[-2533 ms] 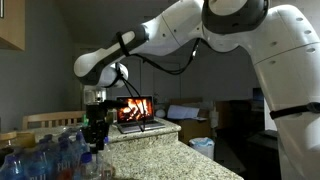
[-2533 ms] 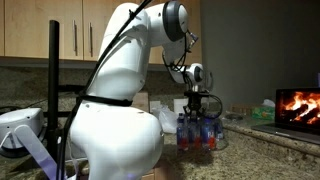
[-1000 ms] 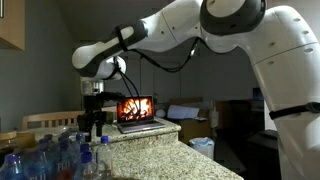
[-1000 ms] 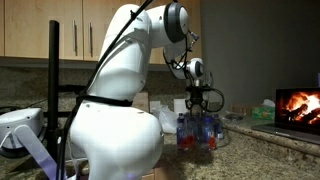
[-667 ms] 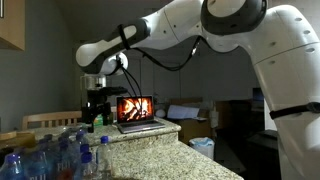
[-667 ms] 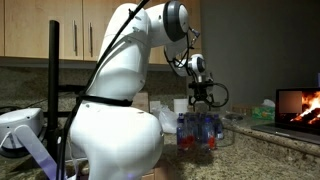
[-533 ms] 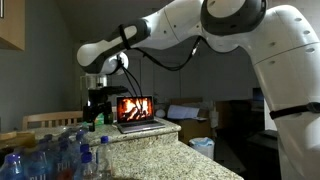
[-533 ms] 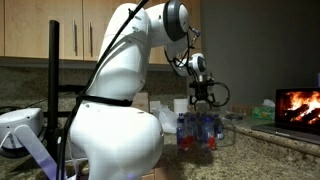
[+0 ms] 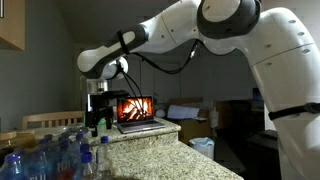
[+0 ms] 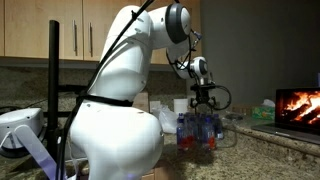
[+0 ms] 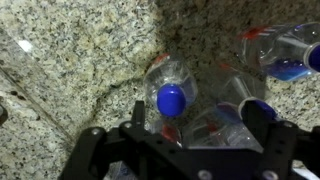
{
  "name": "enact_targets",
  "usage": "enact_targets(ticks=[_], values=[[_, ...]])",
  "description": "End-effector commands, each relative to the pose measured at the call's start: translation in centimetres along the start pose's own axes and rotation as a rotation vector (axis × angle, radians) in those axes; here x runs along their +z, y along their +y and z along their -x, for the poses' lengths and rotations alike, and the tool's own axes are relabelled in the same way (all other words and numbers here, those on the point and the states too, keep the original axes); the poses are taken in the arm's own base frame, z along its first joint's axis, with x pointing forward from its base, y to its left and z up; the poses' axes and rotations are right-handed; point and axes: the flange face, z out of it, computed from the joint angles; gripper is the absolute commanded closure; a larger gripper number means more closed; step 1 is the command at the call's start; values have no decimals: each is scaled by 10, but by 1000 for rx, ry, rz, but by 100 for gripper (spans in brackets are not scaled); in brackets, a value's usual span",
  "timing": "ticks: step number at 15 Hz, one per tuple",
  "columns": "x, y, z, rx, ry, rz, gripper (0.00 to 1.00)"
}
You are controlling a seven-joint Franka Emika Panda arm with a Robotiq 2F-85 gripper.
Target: Move three bottles to the right
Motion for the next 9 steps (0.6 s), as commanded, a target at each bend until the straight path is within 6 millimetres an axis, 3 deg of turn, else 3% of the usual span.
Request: enact_targets(ticks=[1,4,6,9], values=[[9,5,-3,45,-12,-3,0],[18,11,-4,63,-31,-11,1],[25,13,-5,65,-39,-18,23],[31,14,-7,59,-39,-25,45]])
